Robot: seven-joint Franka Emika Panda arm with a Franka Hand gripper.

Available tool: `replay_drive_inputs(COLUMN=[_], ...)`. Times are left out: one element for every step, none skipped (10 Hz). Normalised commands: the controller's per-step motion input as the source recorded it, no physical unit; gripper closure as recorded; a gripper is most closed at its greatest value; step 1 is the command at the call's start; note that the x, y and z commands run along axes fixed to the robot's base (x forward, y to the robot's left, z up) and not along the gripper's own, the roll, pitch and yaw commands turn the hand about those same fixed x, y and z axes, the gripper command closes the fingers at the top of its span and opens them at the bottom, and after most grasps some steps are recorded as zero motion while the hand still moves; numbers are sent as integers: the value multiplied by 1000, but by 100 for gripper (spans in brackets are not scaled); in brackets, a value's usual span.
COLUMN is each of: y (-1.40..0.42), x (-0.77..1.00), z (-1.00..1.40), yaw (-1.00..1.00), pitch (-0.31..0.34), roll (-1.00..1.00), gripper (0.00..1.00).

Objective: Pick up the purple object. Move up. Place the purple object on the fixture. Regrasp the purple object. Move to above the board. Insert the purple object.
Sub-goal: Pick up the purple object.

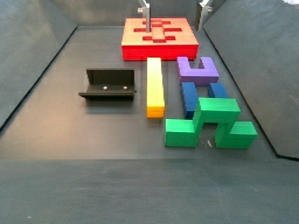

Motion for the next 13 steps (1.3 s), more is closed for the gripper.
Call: replay_drive_inputs(y=[0, -74, 0, -537, -1000, -1000, -1000, -1000, -1000, -1000, -906, -843, -740], x=[0, 0, 0, -177, 34, -86, -6, 0, -169, -369, -371, -466, -509], z=[-111, 0, 0, -180, -477, -603, -663, -654, -671, -689, -634, -597, -526], yaw=[0, 0, 0, 0, 0, 0, 0, 109, 31, 0, 106, 71, 83], pitch=[0, 0, 0, -143, -57, -177, -166, -133, -31, -26, -43, -94, -201], roll=[-54, 0, -6, 0, 0, 0, 20, 30, 57, 47, 41, 0, 0], gripper=[0, 0, 0, 0, 0, 0, 0, 0, 0, 0, 0, 0, 0])
